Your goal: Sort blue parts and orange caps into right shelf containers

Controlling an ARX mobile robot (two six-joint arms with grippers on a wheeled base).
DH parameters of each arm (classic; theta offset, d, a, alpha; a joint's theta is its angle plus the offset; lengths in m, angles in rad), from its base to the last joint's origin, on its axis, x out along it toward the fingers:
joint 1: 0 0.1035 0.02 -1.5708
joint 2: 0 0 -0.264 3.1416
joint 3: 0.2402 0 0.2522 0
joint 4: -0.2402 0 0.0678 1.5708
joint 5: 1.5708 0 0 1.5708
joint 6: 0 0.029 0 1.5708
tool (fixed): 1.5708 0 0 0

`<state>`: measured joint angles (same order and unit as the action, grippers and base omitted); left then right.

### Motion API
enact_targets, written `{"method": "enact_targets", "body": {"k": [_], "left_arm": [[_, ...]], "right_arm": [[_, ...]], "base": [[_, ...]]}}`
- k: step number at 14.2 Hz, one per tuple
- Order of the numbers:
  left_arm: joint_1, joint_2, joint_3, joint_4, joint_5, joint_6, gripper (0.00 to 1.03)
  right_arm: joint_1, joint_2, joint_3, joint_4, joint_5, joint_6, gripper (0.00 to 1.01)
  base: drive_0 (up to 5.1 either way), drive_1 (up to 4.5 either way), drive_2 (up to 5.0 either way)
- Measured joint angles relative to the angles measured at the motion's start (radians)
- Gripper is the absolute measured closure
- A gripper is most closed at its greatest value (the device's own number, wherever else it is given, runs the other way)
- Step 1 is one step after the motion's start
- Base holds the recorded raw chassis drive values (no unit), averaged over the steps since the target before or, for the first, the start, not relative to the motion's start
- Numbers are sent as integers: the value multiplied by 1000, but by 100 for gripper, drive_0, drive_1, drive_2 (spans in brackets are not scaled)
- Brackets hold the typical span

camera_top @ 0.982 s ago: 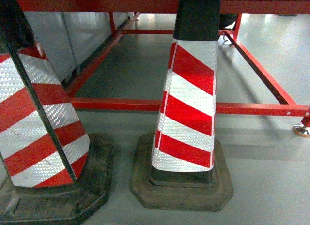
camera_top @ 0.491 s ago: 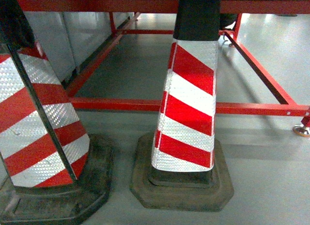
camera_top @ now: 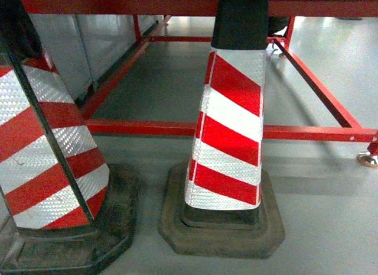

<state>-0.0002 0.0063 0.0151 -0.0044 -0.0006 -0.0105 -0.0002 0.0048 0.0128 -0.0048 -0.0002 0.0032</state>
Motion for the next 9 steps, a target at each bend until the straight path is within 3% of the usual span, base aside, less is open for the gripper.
{"method": "enact_targets", "body": {"k": [9], "left_arm": [[0, 0, 0, 0, 0, 0, 5]], "right_arm": [[0, 0, 0, 0, 0, 0, 3]], "base": [[0, 0, 0]]}}
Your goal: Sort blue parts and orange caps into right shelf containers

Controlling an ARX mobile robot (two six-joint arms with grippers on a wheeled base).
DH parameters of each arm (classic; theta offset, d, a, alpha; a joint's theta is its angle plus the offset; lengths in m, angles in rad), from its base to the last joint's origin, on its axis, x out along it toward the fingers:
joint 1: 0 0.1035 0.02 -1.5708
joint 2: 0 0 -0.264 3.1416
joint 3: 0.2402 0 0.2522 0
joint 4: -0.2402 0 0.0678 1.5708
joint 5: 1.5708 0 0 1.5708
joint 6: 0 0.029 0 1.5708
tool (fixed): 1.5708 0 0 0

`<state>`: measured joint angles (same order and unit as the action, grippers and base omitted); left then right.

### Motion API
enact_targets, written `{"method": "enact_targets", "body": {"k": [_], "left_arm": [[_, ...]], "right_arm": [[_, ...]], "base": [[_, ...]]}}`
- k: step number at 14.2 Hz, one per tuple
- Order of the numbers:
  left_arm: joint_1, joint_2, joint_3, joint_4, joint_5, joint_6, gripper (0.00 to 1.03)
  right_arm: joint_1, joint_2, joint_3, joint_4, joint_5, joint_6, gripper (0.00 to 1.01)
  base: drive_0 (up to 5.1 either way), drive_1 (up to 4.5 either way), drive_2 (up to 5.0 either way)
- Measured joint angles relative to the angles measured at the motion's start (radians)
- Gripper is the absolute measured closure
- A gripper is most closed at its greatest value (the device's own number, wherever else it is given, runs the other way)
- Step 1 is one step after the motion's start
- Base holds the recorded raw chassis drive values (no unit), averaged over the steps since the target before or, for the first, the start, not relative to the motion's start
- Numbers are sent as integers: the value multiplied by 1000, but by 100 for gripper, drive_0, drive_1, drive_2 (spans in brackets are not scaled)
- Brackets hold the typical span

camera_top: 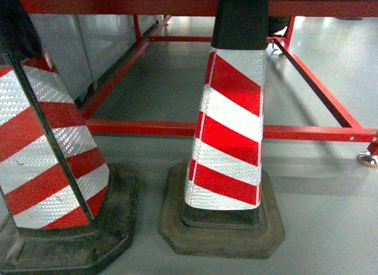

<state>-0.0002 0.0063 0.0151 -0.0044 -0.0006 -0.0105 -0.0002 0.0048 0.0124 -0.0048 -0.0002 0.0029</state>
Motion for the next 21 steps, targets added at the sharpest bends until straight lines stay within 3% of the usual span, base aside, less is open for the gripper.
{"method": "enact_targets", "body": {"k": [21], "left_arm": [[0, 0, 0, -1, 0, 0, 5]], "right_arm": [[0, 0, 0, 0, 1, 0, 3]], "base": [[0, 0, 0]]}}
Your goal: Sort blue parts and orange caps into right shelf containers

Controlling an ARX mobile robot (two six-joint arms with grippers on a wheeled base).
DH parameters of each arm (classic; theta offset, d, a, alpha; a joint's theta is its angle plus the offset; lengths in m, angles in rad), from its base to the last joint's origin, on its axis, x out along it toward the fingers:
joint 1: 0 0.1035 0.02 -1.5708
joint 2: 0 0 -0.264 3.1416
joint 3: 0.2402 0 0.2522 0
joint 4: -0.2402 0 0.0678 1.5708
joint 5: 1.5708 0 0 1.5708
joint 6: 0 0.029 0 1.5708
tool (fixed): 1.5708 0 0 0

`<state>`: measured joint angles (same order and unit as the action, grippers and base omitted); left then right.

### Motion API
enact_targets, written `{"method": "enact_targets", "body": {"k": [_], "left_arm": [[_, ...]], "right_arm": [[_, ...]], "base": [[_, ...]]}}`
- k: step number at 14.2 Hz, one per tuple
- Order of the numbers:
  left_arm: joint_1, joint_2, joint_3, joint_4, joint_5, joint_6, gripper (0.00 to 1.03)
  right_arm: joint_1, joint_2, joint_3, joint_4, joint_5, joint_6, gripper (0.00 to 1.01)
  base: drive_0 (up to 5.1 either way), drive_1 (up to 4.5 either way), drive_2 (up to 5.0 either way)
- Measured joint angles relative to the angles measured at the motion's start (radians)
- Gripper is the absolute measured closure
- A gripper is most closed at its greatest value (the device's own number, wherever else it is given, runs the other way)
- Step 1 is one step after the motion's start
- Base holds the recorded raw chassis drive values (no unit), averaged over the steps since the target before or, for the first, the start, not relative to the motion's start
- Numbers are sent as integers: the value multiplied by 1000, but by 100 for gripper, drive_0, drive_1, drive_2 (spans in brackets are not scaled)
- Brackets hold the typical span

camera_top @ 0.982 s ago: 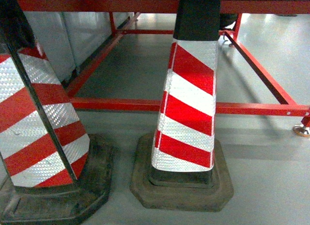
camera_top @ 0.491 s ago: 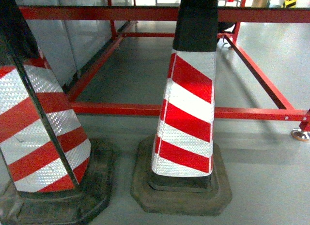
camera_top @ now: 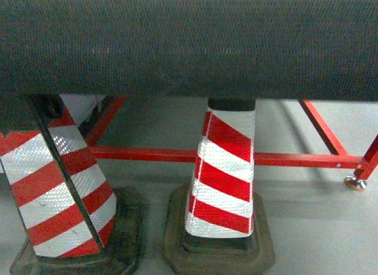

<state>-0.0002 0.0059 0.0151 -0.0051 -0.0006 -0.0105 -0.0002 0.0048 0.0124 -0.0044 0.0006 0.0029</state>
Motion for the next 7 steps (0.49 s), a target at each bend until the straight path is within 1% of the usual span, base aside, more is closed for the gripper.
{"method": "enact_targets", "body": {"k": [7], "left_arm": [[0, 0, 0, 1, 1, 1, 5]], "right_arm": [[0, 0, 0, -1, 0, 0, 3]], "base": [[0, 0, 0]]}}
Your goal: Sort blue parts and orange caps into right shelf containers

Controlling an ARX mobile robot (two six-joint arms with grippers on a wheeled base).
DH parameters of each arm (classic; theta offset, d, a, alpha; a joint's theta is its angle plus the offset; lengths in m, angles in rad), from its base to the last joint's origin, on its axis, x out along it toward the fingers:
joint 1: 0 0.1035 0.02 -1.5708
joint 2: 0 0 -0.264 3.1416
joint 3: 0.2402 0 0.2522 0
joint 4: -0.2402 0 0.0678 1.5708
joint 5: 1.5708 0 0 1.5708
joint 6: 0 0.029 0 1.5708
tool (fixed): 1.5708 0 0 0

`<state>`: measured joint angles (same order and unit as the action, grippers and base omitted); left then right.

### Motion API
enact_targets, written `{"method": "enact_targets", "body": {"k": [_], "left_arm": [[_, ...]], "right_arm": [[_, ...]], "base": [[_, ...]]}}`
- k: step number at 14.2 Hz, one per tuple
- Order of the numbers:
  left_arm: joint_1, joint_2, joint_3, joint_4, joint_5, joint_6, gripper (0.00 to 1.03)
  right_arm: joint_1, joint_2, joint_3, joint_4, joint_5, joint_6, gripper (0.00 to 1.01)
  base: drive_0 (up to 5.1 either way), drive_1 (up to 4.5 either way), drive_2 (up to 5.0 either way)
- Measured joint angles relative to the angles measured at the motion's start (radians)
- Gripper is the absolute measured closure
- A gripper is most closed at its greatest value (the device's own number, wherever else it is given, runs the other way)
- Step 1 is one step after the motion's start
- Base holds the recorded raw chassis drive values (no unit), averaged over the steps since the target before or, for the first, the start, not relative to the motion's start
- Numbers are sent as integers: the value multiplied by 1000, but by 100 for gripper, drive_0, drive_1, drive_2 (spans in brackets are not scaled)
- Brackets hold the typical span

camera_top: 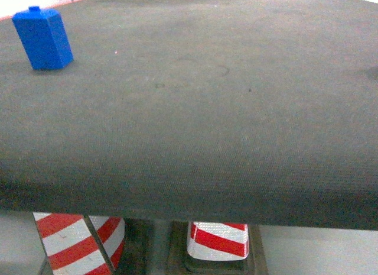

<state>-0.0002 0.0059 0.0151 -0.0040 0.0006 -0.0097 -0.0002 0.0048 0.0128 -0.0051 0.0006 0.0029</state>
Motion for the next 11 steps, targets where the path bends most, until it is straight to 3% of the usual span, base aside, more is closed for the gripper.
{"method": "enact_targets", "body": {"k": [11], "left_arm": [[0, 1, 0, -3, -3, 2, 5]], "right_arm": [[0, 0, 0, -2, 0, 0, 3]], "base": [[0, 0, 0]]}}
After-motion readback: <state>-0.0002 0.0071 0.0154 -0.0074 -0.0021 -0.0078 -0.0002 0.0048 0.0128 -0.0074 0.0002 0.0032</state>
